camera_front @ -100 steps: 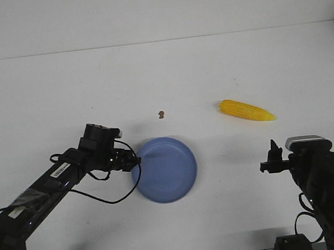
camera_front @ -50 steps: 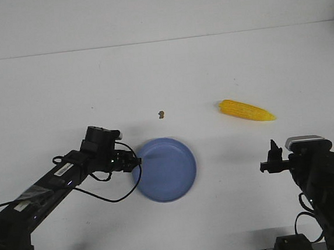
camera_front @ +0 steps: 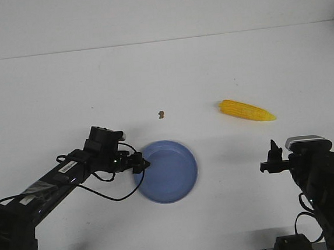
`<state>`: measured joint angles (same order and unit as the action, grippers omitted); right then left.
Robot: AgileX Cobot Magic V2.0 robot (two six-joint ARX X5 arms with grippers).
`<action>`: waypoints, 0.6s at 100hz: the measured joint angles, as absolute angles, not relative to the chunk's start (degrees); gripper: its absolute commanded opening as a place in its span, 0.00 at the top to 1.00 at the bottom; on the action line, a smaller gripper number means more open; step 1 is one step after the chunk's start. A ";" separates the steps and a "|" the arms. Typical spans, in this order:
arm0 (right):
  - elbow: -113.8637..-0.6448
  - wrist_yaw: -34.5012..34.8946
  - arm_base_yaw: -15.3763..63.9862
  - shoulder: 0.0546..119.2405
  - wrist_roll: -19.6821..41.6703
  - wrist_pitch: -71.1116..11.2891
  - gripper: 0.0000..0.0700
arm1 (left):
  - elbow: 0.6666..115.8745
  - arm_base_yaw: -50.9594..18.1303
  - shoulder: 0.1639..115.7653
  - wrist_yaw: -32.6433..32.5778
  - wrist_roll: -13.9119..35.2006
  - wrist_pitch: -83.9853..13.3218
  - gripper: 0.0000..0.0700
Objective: Place corn on plate with both arms
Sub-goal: 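Push the blue plate with the left gripper toward the table center, then withdraw the left gripper from the plate toward the robot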
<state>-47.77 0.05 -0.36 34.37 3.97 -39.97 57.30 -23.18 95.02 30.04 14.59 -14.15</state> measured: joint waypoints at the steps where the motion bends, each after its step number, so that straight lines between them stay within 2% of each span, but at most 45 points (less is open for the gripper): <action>1: -47.77 0.05 -0.36 34.37 3.95 -39.97 0.38 | 57.36 -23.20 94.96 30.04 14.59 -14.11 0.16; 22: -47.77 0.05 -0.36 34.37 3.95 -39.97 0.38 | 57.63 -22.94 94.28 29.76 14.52 -13.34 0.15; 38: -47.77 0.05 -0.36 34.37 3.95 -39.97 0.38 | 56.82 -19.68 90.87 27.64 14.24 -13.45 0.15; 48: -47.77 0.05 -0.36 34.37 3.95 -39.97 0.38 | 56.82 -17.19 84.99 23.64 12.62 -14.68 0.15; 60: -47.77 0.05 -0.36 34.37 3.95 -39.97 0.38 | 56.82 -14.33 77.17 14.28 7.70 -19.09 0.15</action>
<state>-47.77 0.05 -0.36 34.37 3.95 -39.97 56.82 -14.33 77.17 14.28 7.70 -19.09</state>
